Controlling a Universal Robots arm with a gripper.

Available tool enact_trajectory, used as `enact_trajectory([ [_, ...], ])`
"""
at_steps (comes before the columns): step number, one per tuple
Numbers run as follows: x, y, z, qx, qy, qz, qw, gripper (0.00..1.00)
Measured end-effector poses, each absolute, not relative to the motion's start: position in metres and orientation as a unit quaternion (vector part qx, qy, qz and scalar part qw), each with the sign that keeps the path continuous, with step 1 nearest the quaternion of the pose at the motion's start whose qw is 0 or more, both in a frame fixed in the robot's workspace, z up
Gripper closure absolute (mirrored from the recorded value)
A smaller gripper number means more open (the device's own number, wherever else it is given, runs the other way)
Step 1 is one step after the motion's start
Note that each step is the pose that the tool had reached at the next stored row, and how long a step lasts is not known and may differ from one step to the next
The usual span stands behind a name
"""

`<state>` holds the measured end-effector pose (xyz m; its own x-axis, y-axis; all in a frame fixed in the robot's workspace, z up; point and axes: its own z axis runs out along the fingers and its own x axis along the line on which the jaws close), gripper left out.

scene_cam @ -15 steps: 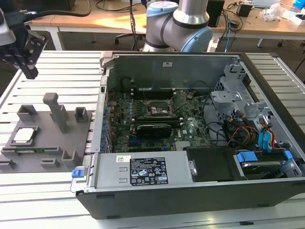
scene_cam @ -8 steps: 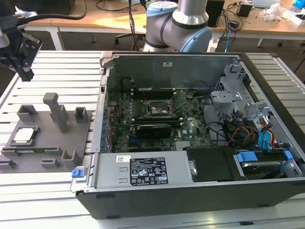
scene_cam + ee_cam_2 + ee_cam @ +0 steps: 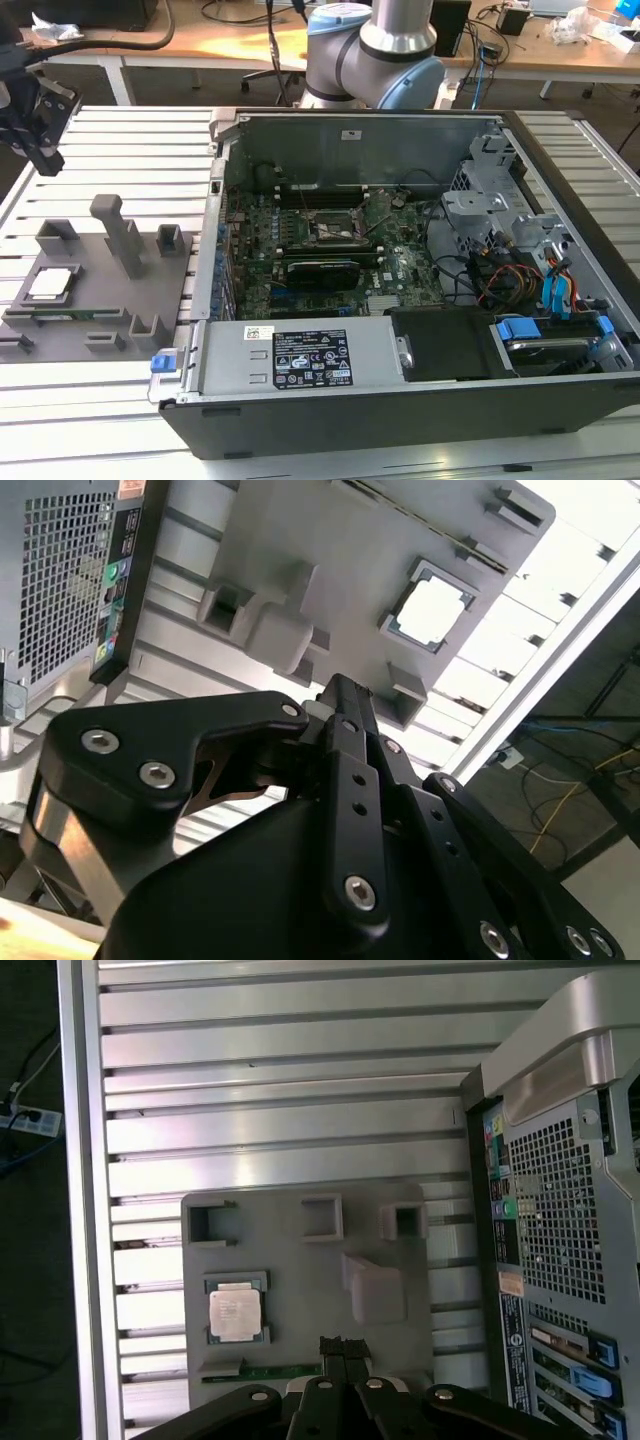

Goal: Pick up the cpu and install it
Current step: 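Reach for the cpu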

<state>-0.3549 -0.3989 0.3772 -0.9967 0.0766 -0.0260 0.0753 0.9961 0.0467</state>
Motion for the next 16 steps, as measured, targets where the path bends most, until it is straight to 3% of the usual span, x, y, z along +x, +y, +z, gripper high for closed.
enact_trajectory([
  [16,-0.381,-0.399,0.367,0.038,0.999,0.023,0.014,0.89],
])
